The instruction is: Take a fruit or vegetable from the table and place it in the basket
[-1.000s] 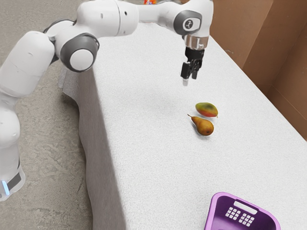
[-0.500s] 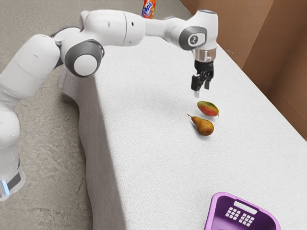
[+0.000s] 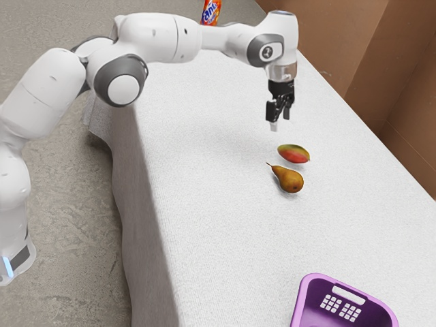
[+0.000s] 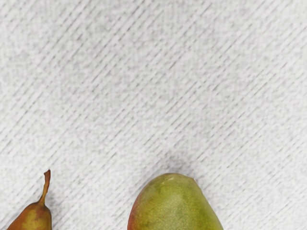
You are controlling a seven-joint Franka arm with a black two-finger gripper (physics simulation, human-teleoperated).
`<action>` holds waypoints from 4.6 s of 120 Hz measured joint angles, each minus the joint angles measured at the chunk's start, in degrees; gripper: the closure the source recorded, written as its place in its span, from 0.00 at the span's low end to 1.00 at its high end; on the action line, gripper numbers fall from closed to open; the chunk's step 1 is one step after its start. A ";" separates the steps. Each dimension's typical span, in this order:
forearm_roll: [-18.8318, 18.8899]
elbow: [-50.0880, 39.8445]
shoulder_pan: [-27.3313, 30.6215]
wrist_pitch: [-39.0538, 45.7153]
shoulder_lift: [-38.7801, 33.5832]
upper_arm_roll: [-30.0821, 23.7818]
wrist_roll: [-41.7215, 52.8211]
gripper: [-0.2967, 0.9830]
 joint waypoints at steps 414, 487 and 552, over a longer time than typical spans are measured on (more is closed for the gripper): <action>-0.81 -1.81 -3.76 14.16 1.82 -4.41 6.65 0.43; -0.42 -14.05 -51.53 14.13 -13.89 11.70 -1.26 0.45; 3.27 -13.29 -70.36 16.37 -9.81 14.43 -12.94 0.50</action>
